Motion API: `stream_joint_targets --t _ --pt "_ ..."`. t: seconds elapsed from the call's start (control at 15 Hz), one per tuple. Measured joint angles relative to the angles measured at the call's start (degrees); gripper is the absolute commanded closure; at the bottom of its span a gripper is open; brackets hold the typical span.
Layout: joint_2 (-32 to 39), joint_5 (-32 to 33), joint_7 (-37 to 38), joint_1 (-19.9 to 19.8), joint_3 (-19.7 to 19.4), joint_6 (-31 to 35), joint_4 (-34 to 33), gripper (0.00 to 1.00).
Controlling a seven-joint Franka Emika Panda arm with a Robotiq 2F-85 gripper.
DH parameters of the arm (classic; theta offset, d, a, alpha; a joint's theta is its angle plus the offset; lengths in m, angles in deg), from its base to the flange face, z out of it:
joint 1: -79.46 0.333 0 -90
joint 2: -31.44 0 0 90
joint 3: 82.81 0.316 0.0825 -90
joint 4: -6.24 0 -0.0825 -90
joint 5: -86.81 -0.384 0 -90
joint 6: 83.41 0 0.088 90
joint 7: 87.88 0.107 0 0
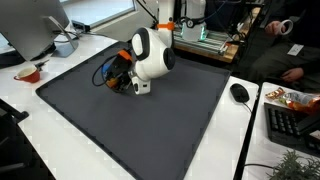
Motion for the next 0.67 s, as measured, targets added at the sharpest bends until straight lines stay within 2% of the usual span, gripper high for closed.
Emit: stream_joint_targets --t 0.07,0.4,0.67 --pt "-0.02 0.0 0.0 0.0 0.05 0.0 0.01 0.0" --pt "-1.48 -1.22 -0.46 0.0 1.21 0.02 1.33 0.0" --pt "-7.59 -4.14 -1.94 -0.08 3.49 1.81 8.2 0.0"
